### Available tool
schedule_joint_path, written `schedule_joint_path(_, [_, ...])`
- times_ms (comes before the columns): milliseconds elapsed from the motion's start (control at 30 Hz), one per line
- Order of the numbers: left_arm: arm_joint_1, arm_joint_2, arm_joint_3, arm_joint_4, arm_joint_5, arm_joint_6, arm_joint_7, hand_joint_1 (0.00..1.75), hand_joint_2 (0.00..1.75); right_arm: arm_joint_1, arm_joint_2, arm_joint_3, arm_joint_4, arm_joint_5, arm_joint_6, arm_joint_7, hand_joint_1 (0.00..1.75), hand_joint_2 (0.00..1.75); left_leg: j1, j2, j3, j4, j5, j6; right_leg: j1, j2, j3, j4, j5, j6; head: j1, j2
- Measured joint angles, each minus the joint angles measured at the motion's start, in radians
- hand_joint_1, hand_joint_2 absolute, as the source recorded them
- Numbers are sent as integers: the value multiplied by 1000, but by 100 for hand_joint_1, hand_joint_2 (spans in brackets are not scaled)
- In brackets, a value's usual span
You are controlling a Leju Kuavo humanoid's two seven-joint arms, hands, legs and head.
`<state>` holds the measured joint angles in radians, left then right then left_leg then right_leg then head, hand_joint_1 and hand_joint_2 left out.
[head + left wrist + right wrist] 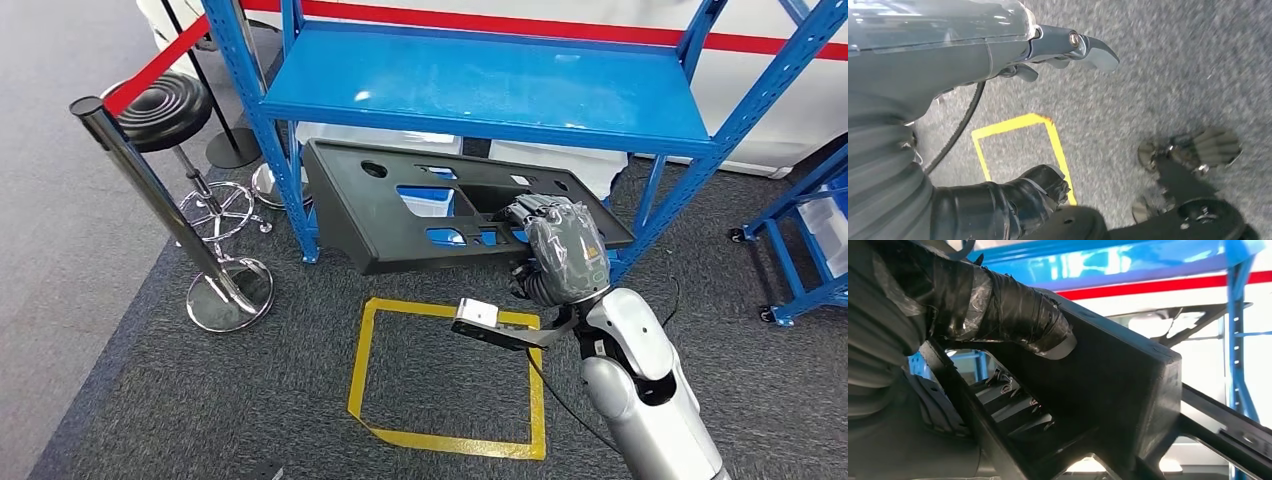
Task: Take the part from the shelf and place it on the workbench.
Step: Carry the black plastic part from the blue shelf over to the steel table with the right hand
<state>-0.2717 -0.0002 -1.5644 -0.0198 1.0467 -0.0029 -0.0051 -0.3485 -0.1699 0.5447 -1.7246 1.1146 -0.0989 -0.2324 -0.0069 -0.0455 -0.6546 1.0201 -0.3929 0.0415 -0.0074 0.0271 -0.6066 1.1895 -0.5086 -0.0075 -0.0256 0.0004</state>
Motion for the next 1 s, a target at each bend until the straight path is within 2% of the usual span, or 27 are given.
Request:
schedule_joint_path(33, [0,-2,0,0,-3,-1,-1,0,175,0,0,-1,-1,0,0,0,175,175,0,-8,-9,2,10,-3,2,20,48,-71,-3,-9,0,0])
schedule_joint_path(67, [-1,-4,0,0,-5,-1,-2,0,175,0,0,-3,-3,-1,1,1,175,175,3,-16,-15,0,21,-8,5,37,82,-124,-9,-15,0,0])
schedule_joint_path(100, [-1,-5,0,1,-7,-2,-3,0,175,-1,0,-4,-4,-1,2,1,175,175,6,-25,-19,-5,32,-15,8,45,97,-154,-15,-19,0,0])
schedule_joint_path(133, [-1,-5,0,1,-9,-1,-3,0,175,-2,0,-5,-5,-2,2,1,175,175,9,-35,-20,-12,45,-22,10,39,100,-167,-8,-18,1,0])
schedule_joint_path(167, [0,-3,0,2,-11,-2,-3,0,175,-4,0,-5,-6,-2,2,1,175,175,11,-40,-22,-19,53,-27,8,26,98,-175,5,-21,1,0])
schedule_joint_path(200, [1,-2,0,2,-12,-2,-3,0,175,-5,0,-5,-6,-2,3,1,175,175,9,-32,-27,-18,46,-32,5,14,96,-187,18,-25,1,0])
schedule_joint_path(233, [1,-1,0,3,-15,-2,-3,0,175,-5,0,-5,-7,-2,3,1,175,175,9,-17,-37,1,18,-37,1,-1,91,-199,31,-31,0,0])
schedule_joint_path(267, [1,0,0,4,-17,-2,-4,0,175,-5,0,-6,-7,-3,3,1,175,175,10,4,-52,40,-26,-42,-4,-15,82,-207,44,-34,0,0])
schedule_joint_path(333, [0,-1,0,4,-19,-3,-4,0,175,-4,0,-6,-7,-3,4,1,175,175,19,32,-84,165,-120,-56,-5,-39,54,-205,64,-37,-1,0])
schedule_joint_path(367, [-1,-1,0,4,-20,-4,-4,0,175,-3,0,-6,-7,-3,4,1,175,175,24,36,-93,224,-138,-63,-6,-51,38,-201,73,-34,-1,0])
schedule_joint_path(400, [-1,0,0,4,-20,-4,-5,0,175,-2,0,-6,-7,-3,5,1,175,175,28,39,-91,261,-132,-70,-8,-63,21,-196,81,-30,-1,0])
schedule_joint_path(433, [-1,0,0,5,-21,-4,-5,0,175,-2,0,-6,-7,-3,5,1,175,175,33,42,-73,268,-107,-77,-10,-75,4,-189,88,-26,-1,0])
schedule_joint_path(467, [-2,1,0,6,-22,-4,-5,0,175,-2,0,-6,-7,-3,6,1,175,175,35,48,-38,239,-78,-82,-13,-86,-12,-180,94,-21,-1,0])
schedule_joint_path(500, [-3,1,0,6,-23,-4,-5,0,175,-2,1,-6,-7,-3,6,1,175,175,36,61,12,182,-64,-85,-14,-96,-27,-172,99,-16,-2,0])
schedule_joint_path(533, [-5,2,0,6,-25,-4,-5,0,175,-3,1,-6,-7,-3,6,1,175,175,33,76,66,109,-68,-84,-15,-106,-38,-163,103,-10,-1,0])
schedule_joint_path(567, [-7,2,0,7,-26,-4,-5,0,175,-3,1,-7,-8,-3,6,1,175,175,29,87,108,47,-82,-77,-15,-116,-46,-157,108,-3,-1,0])
schedule_joint_path(600, [-8,3,0,7,-28,-5,-6,0,175,-3,1,-7,-8,-3,7,1,175,175,23,91,132,4,-96,-70,-15,-126,-50,-155,115,3,0,0])
schedule_joint_path(633, [-9,4,0,8,-29,-6,-6,0,175,-4,2,-7,-8,-4,7,1,175,175,18,86,138,-17,-101,-60,-15,-135,-52,-155,123,11,0,0])
schedule_joint_path(667, [-9,4,0,8,-30,-7,-6,0,175,-4,2,-7,-8,-4,7,0,175,175,18,78,132,-22,-94,-49,-16,-142,-55,-158,128,18,0,0])
schedule_joint_path(700, [-8,5,0,8,-31,-8,-6,0,175,-4,2,-7,-8,-4,8,0,175,175,19,71,125,-26,-83,-40,-19,-133,-59,-155,121,25,0,0])
schedule_joint_path(733, [-7,5,0,8,-33,-9,-6,0,175,-4,3,-7,-8,-4,9,0,175,175,21,65,117,-30,-71,-30,-21,-112,-66,-137,97,30,1,0])
schedule_joint_path(800, [-9,6,0,9,-36,-11,-6,0,175,-4,2,-7,-7,-4,10,0,175,175,22,54,94,-31,-50,-13,-23,-56,-95,-41,6,34,2,0])
schedule_joint_path(833, [-10,6,0,9,-38,-12,-6,0,175,-4,2,-7,-7,-4,10,0,175,175,20,47,81,-29,-41,-8,-23,-39,-111,26,-39,34,2,0])
schedule_joint_path(867, [-11,6,0,9,-40,-14,-6,0,175,-4,2,-7,-6,-4,11,0,175,175,18,38,68,-26,-32,-7,-21,-32,-121,83,-65,35,2,0])
schedule_joint_path(900, [-11,6,0,9,-41,-14,-6,0,175,-3,2,-7,-5,-4,11,0,175,175,16,29,55,-22,-25,-6,-21,-29,-119,115,-70,34,2,0])
schedule_joint_path(933, [-11,6,0,9,-42,-16,-6,0,175,-4,2,-7,-4,-4,12,0,175,175,15,19,42,-16,-18,-7,-20,-28,-102,116,-58,32,2,0])
schedule_joint_path(1000, [-12,6,0,9,-43,-17,-6,0,175,-6,2,-7,-3,-4,12,0,175,175,15,-2,15,-1,-7,-13,-19,-12,-22,14,-17,24,1,0])
